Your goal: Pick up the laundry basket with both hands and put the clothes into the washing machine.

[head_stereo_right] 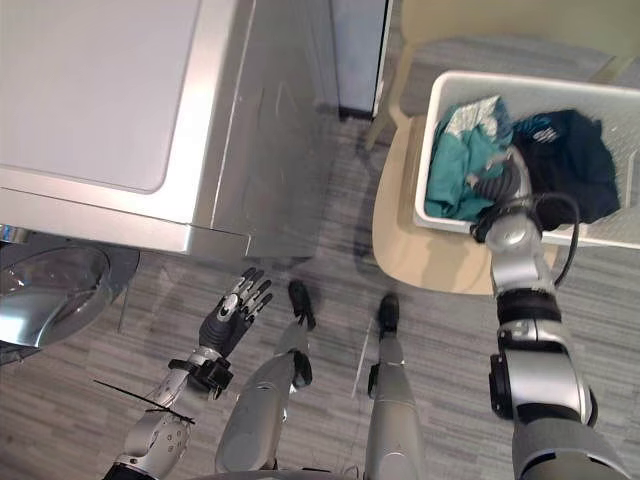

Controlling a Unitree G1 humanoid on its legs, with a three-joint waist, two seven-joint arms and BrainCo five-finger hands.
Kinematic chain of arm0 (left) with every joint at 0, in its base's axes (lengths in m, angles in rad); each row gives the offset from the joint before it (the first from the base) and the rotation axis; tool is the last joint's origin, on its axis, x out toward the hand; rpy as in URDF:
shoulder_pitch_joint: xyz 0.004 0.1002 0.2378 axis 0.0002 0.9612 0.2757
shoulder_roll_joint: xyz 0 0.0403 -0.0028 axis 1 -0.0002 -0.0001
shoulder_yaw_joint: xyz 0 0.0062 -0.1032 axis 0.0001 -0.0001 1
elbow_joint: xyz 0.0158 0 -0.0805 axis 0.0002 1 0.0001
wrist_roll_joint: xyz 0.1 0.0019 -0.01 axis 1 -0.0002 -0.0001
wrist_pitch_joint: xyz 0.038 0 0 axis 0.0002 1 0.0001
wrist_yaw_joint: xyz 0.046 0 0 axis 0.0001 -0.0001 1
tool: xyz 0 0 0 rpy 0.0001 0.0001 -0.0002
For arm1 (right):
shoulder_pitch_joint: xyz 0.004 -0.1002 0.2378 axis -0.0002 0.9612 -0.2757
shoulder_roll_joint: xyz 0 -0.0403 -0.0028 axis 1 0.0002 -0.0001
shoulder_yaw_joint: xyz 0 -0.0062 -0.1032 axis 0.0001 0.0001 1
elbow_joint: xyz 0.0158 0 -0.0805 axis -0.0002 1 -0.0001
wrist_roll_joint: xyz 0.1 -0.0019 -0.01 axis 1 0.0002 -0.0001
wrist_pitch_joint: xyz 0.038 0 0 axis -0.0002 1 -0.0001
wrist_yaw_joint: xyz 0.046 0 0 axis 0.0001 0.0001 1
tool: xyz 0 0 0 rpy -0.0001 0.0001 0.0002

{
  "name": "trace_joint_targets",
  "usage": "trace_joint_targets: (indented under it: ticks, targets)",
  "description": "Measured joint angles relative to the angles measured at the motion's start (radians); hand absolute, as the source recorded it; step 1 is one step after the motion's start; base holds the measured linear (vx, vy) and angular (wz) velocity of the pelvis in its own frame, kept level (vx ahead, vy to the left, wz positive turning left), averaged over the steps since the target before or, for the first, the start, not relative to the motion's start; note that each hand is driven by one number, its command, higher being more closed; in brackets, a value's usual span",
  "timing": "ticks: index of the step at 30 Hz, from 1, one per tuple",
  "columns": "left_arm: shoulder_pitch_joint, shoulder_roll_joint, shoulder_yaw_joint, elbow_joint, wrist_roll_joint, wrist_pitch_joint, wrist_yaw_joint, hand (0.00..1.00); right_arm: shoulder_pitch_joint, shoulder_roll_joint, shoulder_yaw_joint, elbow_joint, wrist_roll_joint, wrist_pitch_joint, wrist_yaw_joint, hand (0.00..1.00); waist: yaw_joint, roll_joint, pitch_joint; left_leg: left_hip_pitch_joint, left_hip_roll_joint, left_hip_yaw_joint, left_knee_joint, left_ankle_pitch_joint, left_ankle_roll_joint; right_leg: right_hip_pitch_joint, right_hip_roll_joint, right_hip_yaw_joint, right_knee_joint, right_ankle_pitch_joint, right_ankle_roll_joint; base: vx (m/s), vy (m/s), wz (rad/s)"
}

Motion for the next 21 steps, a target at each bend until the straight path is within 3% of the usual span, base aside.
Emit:
trace_joint_targets:
  ticks: [7,13,21]
  targets:
    - [-0.021,-0.033,-0.047,-0.019,-0.014,-0.003,0.001,0.00,-0.064,-0.062,0.108,0.003,0.011,0.000,-0.001,0.00,0.011,0.000,0.000,-0.050,0.002,0.022,0.000,0.001,0.000,-0.048,-0.007,-0.020,0.014,-0.010,0.000,-0.01,0.003,0.05]
    - [-0.028,-0.078,-0.045,-0.023,-0.080,-0.005,0.005,0.00,-0.123,-0.071,0.196,0.055,0.005,0.000,-0.002,0.00,0.014,0.000,0.000,-0.060,0.003,0.041,0.000,0.007,0.007,-0.099,-0.012,-0.020,0.099,-0.067,-0.004,0.04,-0.034,0.00]
    - [-0.028,-0.141,-0.043,-0.023,-0.187,0.001,0.003,0.00,-0.200,-0.118,0.338,0.225,-0.060,-0.003,0.044,0.00,0.020,0.001,0.001,-0.075,0.004,0.043,-0.001,0.003,0.003,-0.136,-0.014,-0.022,0.147,-0.096,-0.008,0.02,-0.038,0.01]
